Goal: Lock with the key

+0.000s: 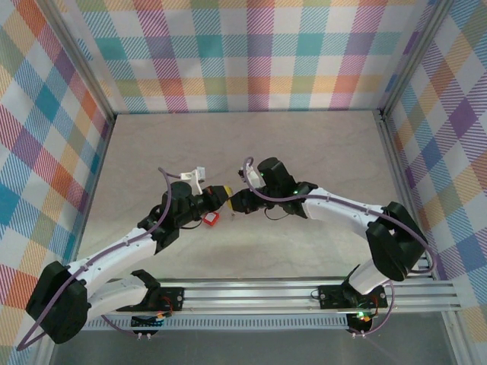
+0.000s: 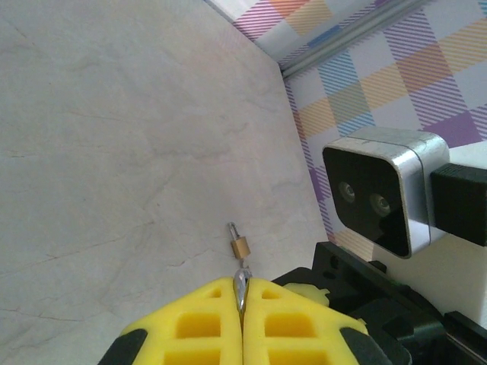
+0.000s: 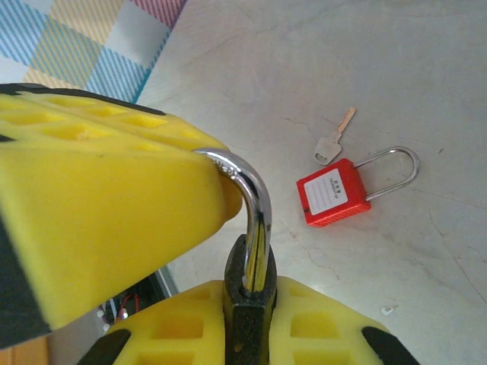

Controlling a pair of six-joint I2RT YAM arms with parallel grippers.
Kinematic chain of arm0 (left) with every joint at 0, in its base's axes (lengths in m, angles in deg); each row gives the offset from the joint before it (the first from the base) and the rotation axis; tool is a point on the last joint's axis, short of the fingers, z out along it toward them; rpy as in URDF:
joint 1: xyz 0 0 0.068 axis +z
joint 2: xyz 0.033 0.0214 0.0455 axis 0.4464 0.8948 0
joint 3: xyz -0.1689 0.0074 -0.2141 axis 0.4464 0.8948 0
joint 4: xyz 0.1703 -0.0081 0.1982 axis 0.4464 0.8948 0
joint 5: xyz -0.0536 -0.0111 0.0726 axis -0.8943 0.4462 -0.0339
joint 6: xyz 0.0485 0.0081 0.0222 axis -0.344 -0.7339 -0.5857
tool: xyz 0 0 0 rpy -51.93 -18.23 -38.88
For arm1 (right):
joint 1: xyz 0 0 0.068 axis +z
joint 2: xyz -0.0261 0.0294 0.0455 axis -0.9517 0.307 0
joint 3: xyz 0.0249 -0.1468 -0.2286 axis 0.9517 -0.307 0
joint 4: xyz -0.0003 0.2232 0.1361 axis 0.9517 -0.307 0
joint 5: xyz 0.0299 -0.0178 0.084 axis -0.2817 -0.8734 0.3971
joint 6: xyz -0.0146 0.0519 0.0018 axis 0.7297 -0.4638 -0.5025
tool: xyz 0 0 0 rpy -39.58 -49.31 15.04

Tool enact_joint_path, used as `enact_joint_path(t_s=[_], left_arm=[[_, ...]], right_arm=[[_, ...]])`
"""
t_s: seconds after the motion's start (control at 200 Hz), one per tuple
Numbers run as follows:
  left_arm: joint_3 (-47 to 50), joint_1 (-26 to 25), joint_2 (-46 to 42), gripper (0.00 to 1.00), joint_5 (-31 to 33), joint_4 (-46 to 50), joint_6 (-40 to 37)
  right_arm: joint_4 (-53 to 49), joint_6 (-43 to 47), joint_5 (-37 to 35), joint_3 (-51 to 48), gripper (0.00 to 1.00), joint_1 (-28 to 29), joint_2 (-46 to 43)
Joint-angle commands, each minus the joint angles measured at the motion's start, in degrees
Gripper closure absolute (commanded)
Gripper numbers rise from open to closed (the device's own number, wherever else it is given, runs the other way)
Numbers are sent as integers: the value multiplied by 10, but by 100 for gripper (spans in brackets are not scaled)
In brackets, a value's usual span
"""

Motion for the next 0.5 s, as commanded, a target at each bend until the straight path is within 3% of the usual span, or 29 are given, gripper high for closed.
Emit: enact_joint_path(t_s=[0.0, 0.495], left_arm=[[-10, 2, -13, 91, 22, 32, -22], [-25, 2, -32, 64, 37, 56, -41]], right_arm=[[26, 29, 43, -9, 100, -4, -32], [41, 50, 97, -24, 100, -4, -55]])
